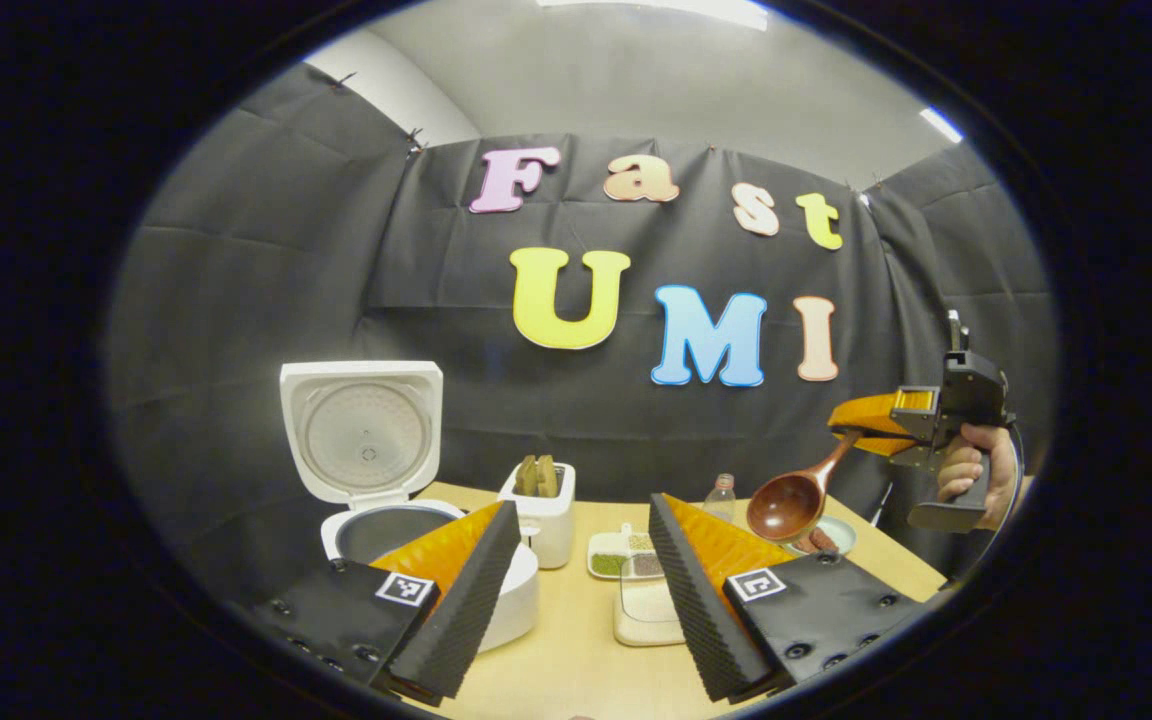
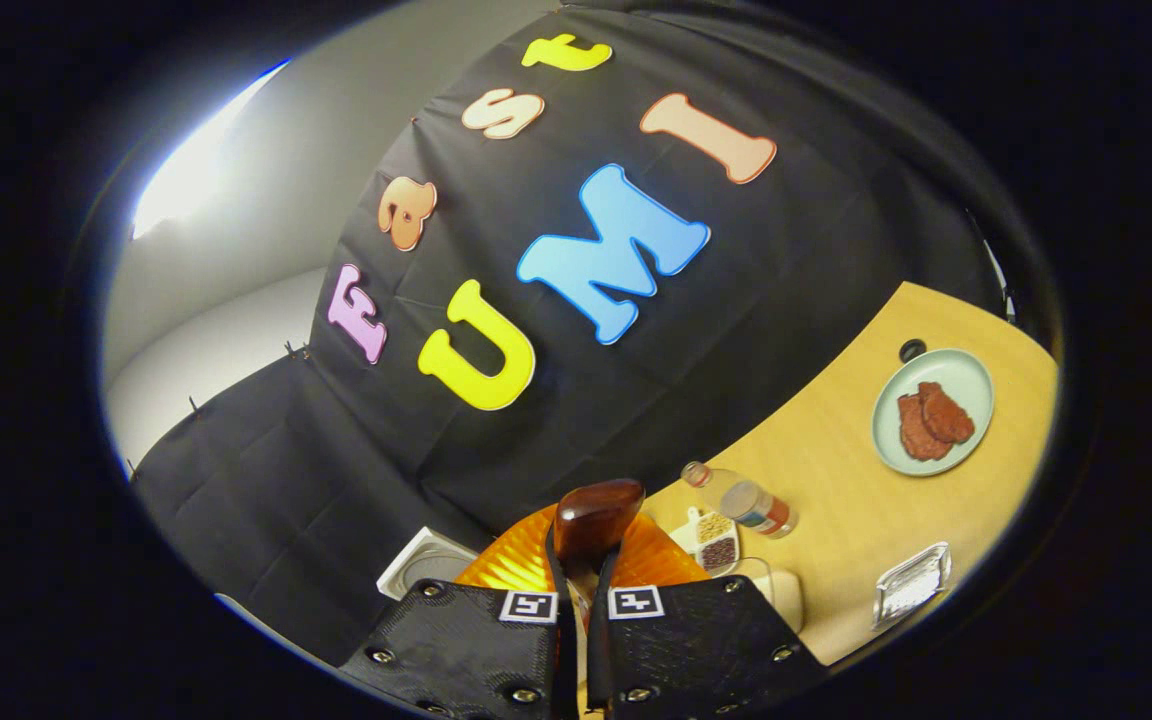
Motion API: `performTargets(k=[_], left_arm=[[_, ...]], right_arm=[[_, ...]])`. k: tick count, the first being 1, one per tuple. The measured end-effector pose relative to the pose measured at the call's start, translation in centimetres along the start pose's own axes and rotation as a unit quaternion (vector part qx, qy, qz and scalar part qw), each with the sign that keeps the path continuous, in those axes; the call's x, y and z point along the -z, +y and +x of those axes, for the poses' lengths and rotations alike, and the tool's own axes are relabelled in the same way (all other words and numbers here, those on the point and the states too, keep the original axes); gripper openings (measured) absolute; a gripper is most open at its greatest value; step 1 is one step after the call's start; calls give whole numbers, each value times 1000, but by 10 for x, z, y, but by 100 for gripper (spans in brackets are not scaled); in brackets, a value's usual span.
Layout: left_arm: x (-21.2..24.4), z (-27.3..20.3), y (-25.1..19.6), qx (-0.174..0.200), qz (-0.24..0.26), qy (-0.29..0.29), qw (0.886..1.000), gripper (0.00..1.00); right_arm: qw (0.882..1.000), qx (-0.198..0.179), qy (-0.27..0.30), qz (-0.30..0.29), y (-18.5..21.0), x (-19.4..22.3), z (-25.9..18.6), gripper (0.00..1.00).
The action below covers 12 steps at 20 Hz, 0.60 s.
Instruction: Close the left gripper, press the button to open the rice cooker; take a wooden spoon from the chopstick holder with the right hand, scoop a spoonful of rice and pour it into the rice cooker, then put the wooden spoon back into the chopstick holder.
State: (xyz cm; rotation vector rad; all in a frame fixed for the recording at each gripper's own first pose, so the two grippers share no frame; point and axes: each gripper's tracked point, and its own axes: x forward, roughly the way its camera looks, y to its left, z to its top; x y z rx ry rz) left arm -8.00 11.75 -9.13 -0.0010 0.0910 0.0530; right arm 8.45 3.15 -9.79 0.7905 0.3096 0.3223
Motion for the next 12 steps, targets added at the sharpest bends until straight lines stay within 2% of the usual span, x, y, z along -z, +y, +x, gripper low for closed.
performTargets(k=[1, 2, 3, 4, 5, 10, 11, 12], left_arm=[[2, 2, -3, -1, 4, 4, 1000, 88], [2, 3, -7, 0, 6, 7, 1000, 92], [1, 3, -11, 1, 5, 8, 1000, 88], [2, 4, -14, 3, 3, 10, 1000, 91], [4, 4, -18, 3, 2, 14, 1000, 88], [9, 2, -27, -4, 8, 31, 999, 94], [10, 4, -29, -6, 11, 34, 999, 88], [11, 4, -31, -6, 14, 38, 999, 94]], right_arm=[[1000, 16, -5, -10, -14, -4, -6, 4], [999, 31, -10, -20, -28, -8, -12, 4], [998, 45, -13, -30, -41, -10, -18, 4], [997, 58, -15, -40, -54, -13, -23, 4], [996, 71, -18, -51, -66, -16, -28, 4], [984, 142, -15, -104, -128, -17, -49, 4], [983, 149, -14, -106, -136, -16, -51, 4], [982, 155, -13, -108, -143, -14, -53, 4]])
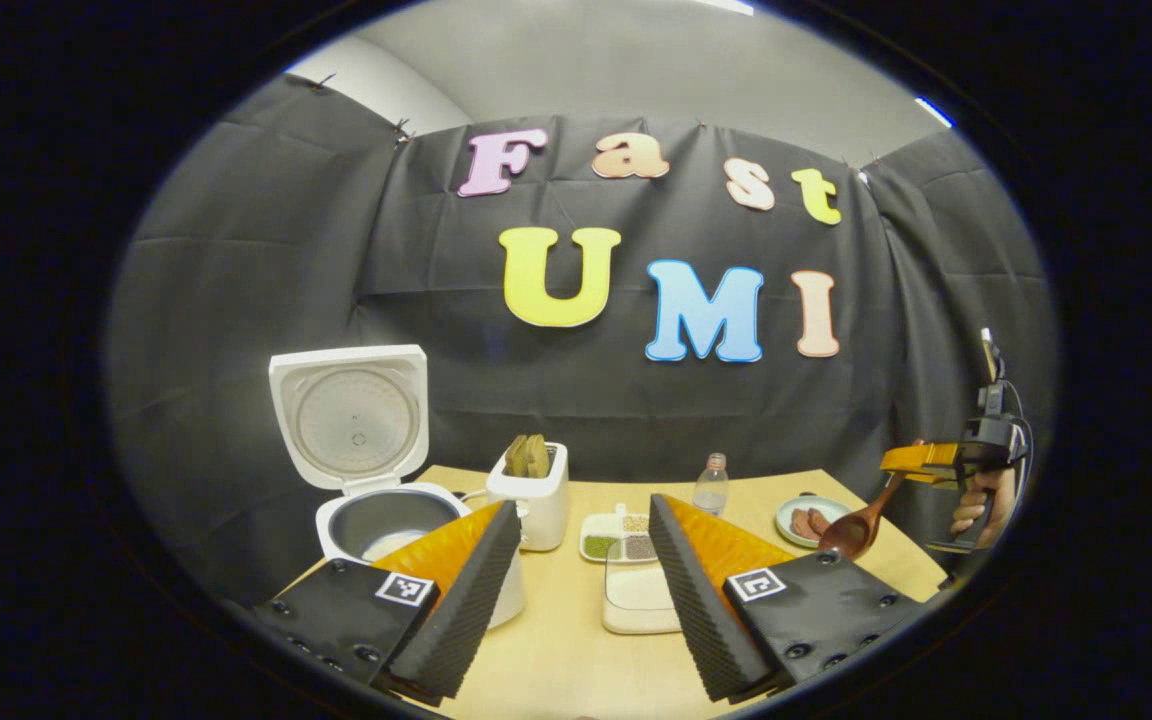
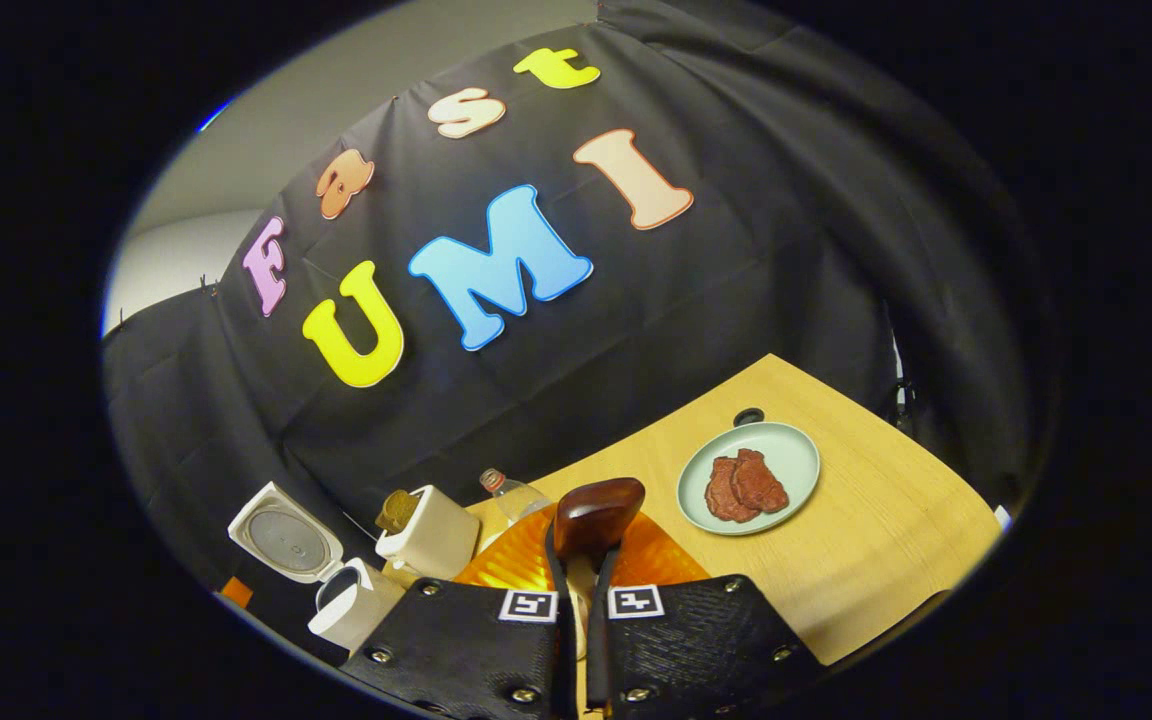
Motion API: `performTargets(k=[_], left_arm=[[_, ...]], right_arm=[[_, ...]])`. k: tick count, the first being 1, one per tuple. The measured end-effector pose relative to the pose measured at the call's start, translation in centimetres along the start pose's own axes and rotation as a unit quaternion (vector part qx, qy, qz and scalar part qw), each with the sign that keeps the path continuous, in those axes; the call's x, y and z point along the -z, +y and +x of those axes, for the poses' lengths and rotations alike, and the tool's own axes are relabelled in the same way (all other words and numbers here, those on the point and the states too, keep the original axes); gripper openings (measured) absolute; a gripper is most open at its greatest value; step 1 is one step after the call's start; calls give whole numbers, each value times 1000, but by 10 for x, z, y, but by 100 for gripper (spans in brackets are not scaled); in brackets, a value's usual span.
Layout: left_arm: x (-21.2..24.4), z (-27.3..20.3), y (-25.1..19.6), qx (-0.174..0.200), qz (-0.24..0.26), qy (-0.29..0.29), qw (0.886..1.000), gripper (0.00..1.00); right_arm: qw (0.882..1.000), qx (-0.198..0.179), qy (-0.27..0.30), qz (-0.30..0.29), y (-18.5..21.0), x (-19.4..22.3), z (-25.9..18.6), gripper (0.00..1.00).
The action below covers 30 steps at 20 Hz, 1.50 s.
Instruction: Close the left gripper, press the button to open the rice cooker; take a wooden spoon from the chopstick holder with the right hand, scoop a spoonful of rice and pour it into the rice cooker, then put the wooden spoon back into the chopstick holder.
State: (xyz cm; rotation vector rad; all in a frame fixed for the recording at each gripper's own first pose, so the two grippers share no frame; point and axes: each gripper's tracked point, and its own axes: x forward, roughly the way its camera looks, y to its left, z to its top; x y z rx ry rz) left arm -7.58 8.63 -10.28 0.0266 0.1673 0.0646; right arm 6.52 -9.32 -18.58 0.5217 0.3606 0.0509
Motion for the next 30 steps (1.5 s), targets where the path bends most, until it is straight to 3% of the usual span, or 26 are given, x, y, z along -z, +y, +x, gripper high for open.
performTargets(k=[4, 6, 9, 11, 12, 13, 16, 17, 18, 19, 22, 23, 24, 25, 30], left_arm=[[-6, 4, -12, 1, 4, 5, 1000, 91], [-17, 5, -15, 2, -5, -2, 1000, 94], [-25, 6, -8, -11, 1, -5, 1000, 89], [-26, 9, -3, -23, 4, 0, 1000, 89], [-28, 8, -1, -28, 6, -2, 1000, 94], [-32, 6, 0, -30, 8, -5, 999, 92], [-32, 7, 3, -23, 15, -11, 1000, 94], [-29, 9, 5, -18, 19, -7, 1000, 88], [-27, 13, 9, -14, 21, -5, 1000, 88], [-26, 17, 11, -7, 19, -4, 1000, 88], [-28, 30, 17, 12, 12, -10, 1000, 91], [-30, 35, 19, 17, 8, -12, 1000, 94], [-32, 40, 21, 22, 3, -15, 1000, 88], [-33, 44, 25, 25, -2, -17, 1000, 94], [-45, 67, 65, 14, -23, -17, 999, 91]], right_arm=[[999, 34, 12, -23, -30, 21, 7, 4], [998, 41, 33, -29, -39, 39, 10, 4], [996, 51, 47, -50, -48, 63, 18, 4], [996, 56, 52, -53, -50, 77, 24, 5], [996, 56, 55, -52, -50, 84, 27, 4], [995, 58, 60, -53, -51, 92, 31, 4], [994, 65, 55, -69, -55, 96, 35, 4], [993, 70, 55, -82, -57, 95, 33, 6], [989, 86, 67, -103, -66, 102, 29, 18], [987, 89, 75, -111, -69, 104, 22, 23], [982, 142, 39, -118, -87, 83, -8, 97], [980, 155, 25, -121, -86, 73, -20, 98], [979, 163, 13, -125, -82, 66, -29, 98], [978, 165, 1, -128, -74, 59, -36, 98], [976, 140, -72, -148, -2, 0, -58, 98]])
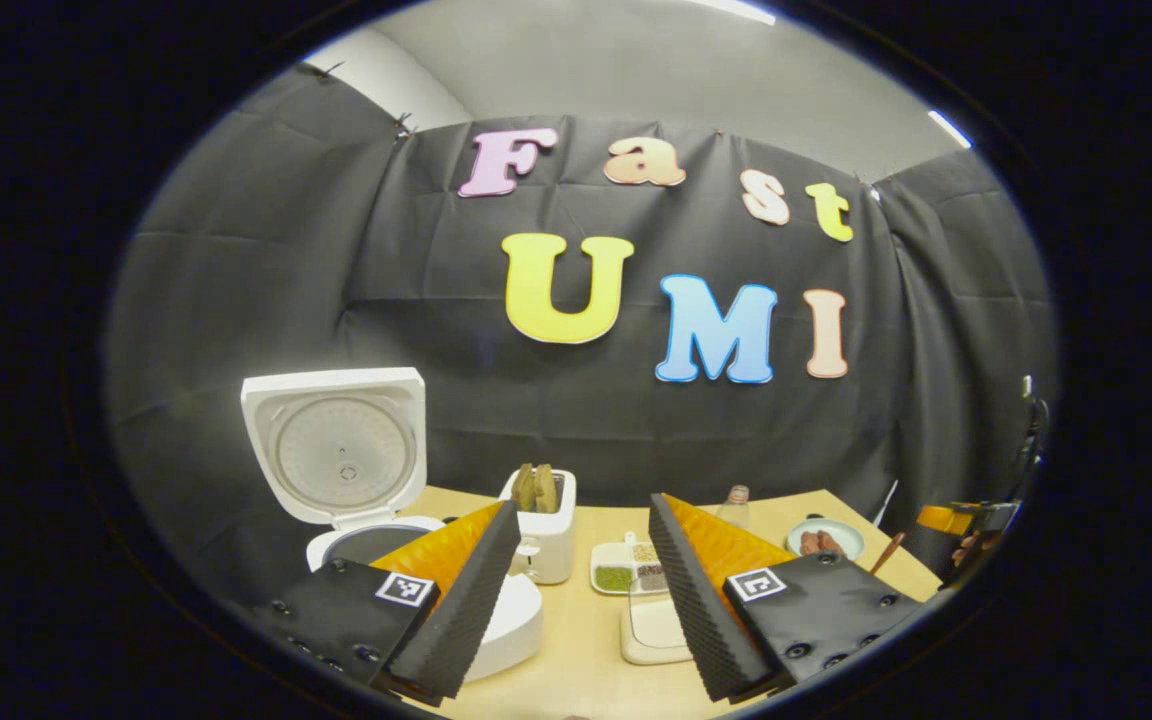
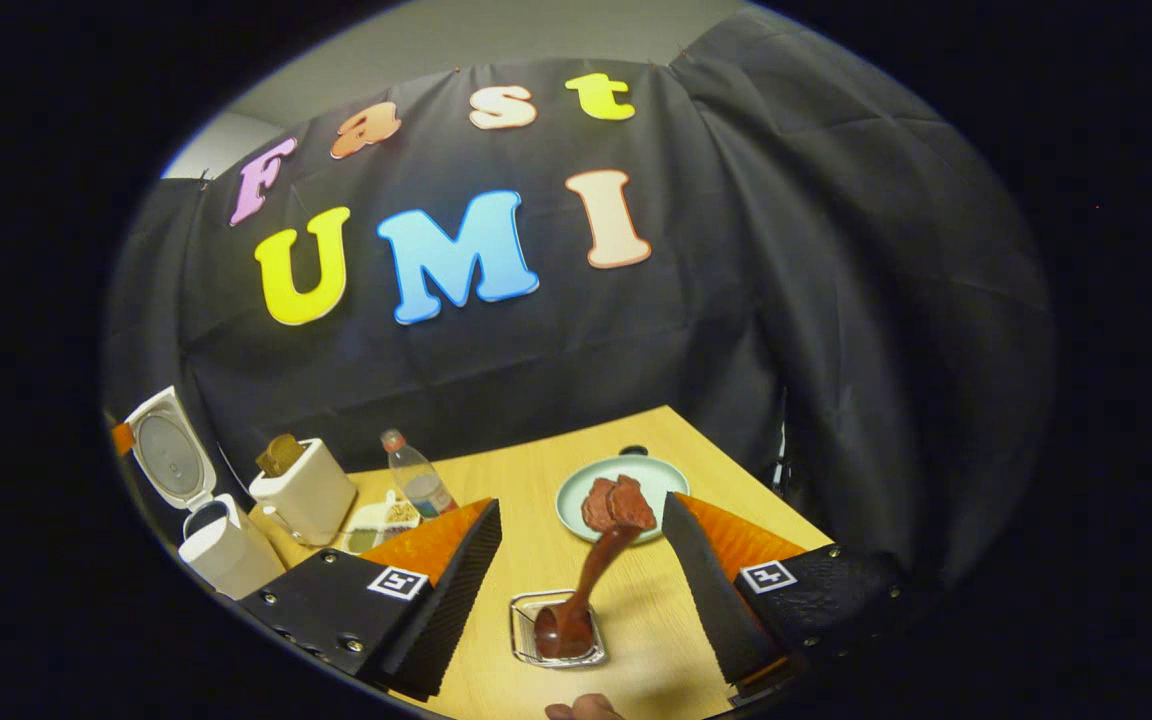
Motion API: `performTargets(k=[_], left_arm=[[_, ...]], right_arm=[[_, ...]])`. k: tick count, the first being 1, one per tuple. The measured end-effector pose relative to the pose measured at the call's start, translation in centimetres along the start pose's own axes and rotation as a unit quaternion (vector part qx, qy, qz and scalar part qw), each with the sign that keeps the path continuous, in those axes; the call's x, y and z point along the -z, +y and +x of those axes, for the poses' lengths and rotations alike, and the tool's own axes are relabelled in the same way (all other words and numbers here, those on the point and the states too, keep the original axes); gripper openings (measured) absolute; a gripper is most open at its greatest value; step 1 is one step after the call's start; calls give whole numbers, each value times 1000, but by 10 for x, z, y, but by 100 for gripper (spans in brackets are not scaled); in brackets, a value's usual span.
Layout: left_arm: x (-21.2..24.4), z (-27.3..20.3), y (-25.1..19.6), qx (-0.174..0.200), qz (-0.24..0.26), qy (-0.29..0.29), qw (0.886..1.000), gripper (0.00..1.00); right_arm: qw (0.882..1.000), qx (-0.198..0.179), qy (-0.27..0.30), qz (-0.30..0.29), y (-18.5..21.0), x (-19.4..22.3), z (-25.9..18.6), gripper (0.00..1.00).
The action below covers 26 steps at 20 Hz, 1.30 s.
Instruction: Close the left gripper, press the button to open the rice cooker; take a wooden spoon from the chopstick holder with the right hand, scoop a spoonful of rice and pour it into the rice cooker, then put the wooden spoon back into the chopstick holder.
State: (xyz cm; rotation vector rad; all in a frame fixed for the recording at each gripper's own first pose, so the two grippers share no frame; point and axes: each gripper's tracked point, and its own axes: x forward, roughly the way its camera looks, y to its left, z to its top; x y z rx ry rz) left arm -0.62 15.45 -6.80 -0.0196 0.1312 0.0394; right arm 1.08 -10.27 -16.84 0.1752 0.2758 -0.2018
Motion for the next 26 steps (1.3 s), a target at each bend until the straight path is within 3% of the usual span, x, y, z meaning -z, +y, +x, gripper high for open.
performTargets(k=[1, 6, 11, 17, 26], left_arm=[[-8, 4, 12, -7, -1, -3, 1000, 94], [-43, 25, 81, -43, 13, -13, 999, 92], [-100, 53, 157, -83, -11, -25, 996, 92], [-148, 103, 227, -129, -29, -34, 991, 92], [-126, 187, 301, -205, -33, -3, 978, 91]], right_arm=[[1000, -6, -10, -6, 13, -13, -2, 98], [998, -53, -31, -7, 76, -47, -12, 98], [996, -82, -19, -9, 112, -47, -13, 98], [997, -78, -16, -13, 117, -50, -7, 98], [998, -57, -9, -23, 109, -48, -1, 98]])
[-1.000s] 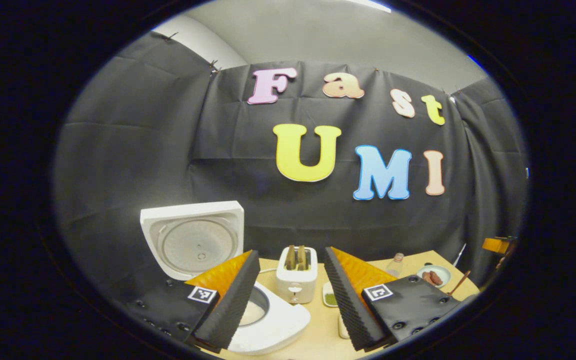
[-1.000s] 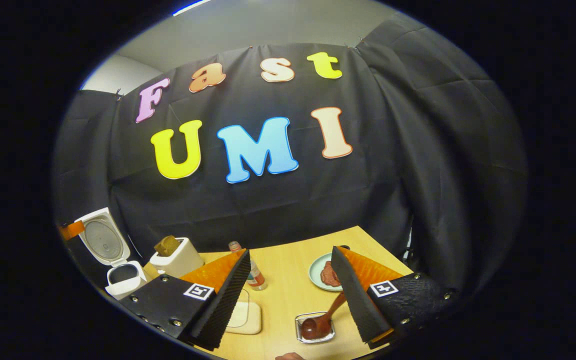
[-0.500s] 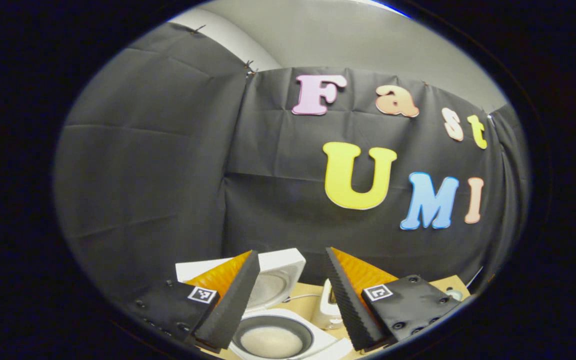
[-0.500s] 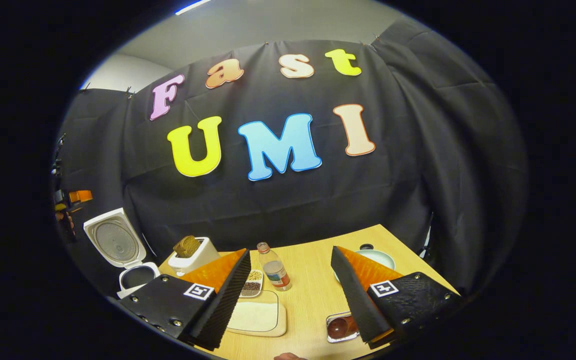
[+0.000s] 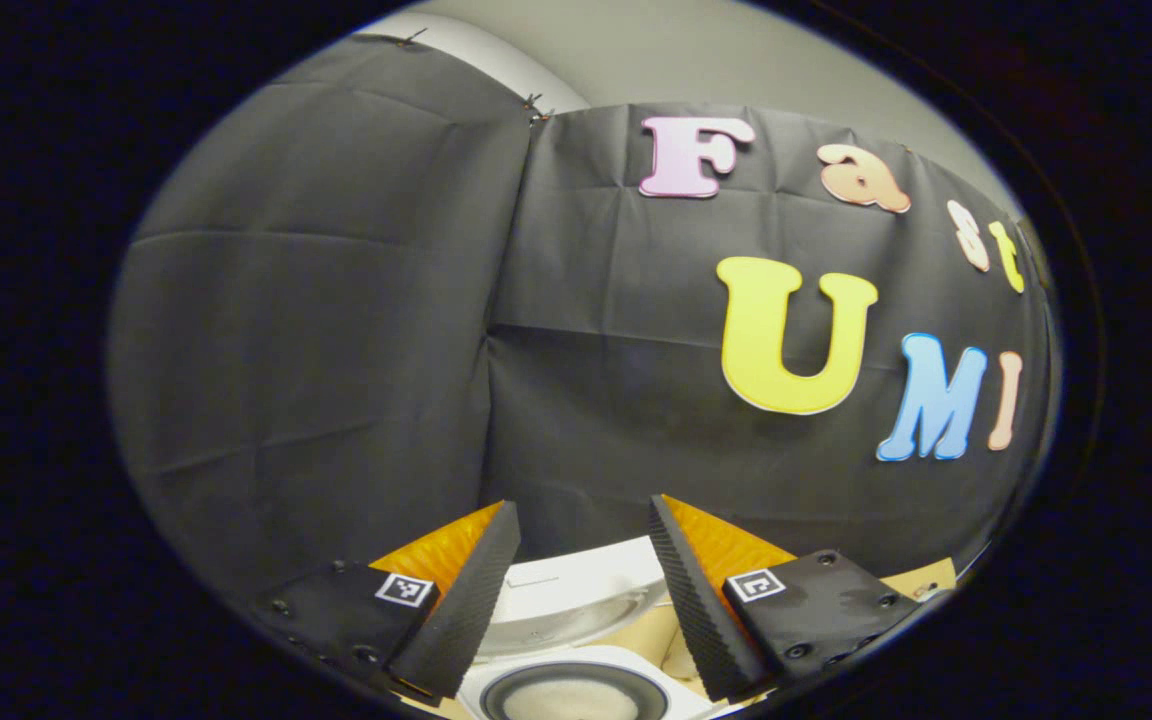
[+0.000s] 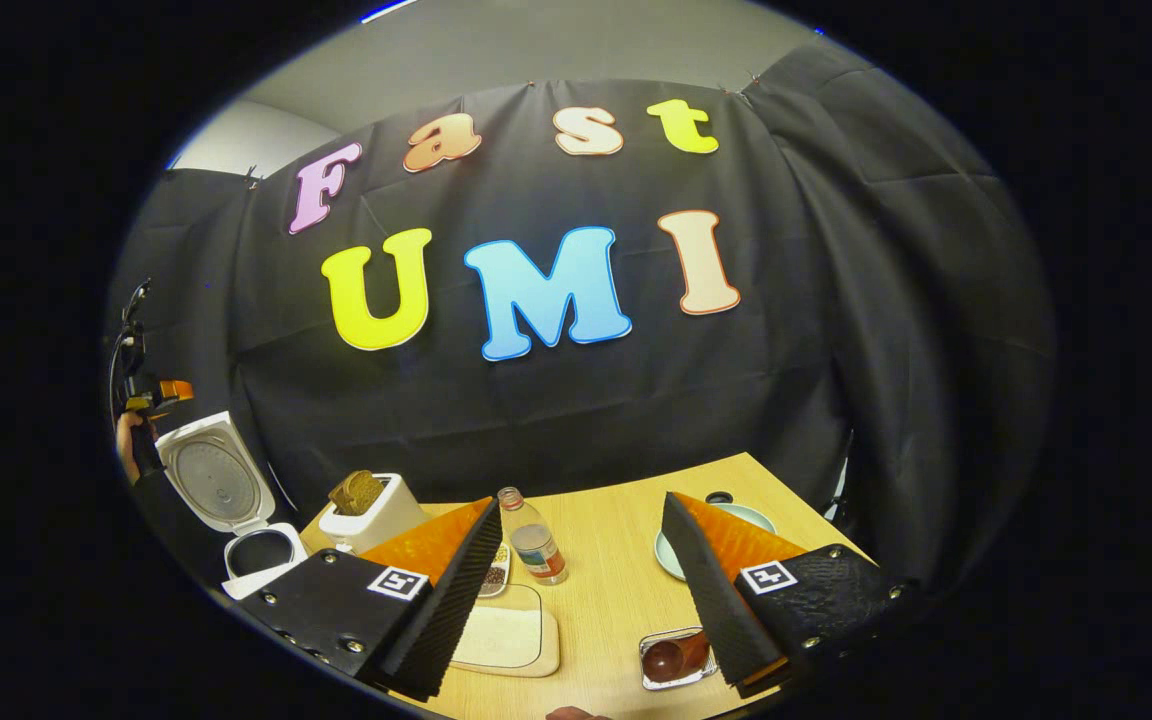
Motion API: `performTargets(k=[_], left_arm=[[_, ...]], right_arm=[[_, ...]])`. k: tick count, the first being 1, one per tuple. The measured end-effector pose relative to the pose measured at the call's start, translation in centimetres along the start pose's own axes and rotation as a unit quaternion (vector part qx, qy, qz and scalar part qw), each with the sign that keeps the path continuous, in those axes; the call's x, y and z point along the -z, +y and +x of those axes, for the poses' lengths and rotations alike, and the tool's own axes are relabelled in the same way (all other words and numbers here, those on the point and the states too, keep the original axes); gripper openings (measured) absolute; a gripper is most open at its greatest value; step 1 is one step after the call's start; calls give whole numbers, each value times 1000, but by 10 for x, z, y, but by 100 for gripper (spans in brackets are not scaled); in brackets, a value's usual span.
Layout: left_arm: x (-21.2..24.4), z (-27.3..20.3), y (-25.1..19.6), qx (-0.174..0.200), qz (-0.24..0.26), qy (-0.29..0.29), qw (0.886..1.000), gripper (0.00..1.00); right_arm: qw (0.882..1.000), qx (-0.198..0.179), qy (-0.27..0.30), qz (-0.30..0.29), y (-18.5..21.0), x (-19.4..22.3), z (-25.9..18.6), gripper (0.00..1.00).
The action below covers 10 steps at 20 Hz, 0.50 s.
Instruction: Close the left gripper, press the button to open the rice cooker; take a wooden spoon from the chopstick holder with the right hand, scoop a spoonful of rice and pour it into the rice cooker, then put the wooden spoon back into the chopstick holder.
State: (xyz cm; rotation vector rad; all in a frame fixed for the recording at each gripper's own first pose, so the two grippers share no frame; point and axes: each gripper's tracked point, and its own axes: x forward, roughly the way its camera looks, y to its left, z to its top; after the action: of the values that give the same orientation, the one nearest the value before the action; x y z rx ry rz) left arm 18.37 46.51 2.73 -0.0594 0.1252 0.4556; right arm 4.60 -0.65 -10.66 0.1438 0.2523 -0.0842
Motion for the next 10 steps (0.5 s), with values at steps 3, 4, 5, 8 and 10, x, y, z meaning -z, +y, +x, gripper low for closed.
performTargets(k=[3, 4, 5, 8, 10], left_arm=[[14, 27, 10, -25, -18, 29, 999, 92], [21, 35, 15, -30, -22, 38, 999, 91], [26, 41, 18, -37, -23, 45, 998, 89], [44, 49, 25, -59, -8, 73, 996, 92], [46, 48, 25, -63, 6, 73, 995, 92]], right_arm=[[1000, 8, 0, 1, -4, -1, 2, 98], [1000, 10, 1, 3, -4, -1, 3, 98], [1000, 12, 2, 4, -6, 0, 5, 98], [1000, 16, 5, 8, -8, 0, 8, 98], [1000, 15, 8, 9, -9, 2, 10, 98]])
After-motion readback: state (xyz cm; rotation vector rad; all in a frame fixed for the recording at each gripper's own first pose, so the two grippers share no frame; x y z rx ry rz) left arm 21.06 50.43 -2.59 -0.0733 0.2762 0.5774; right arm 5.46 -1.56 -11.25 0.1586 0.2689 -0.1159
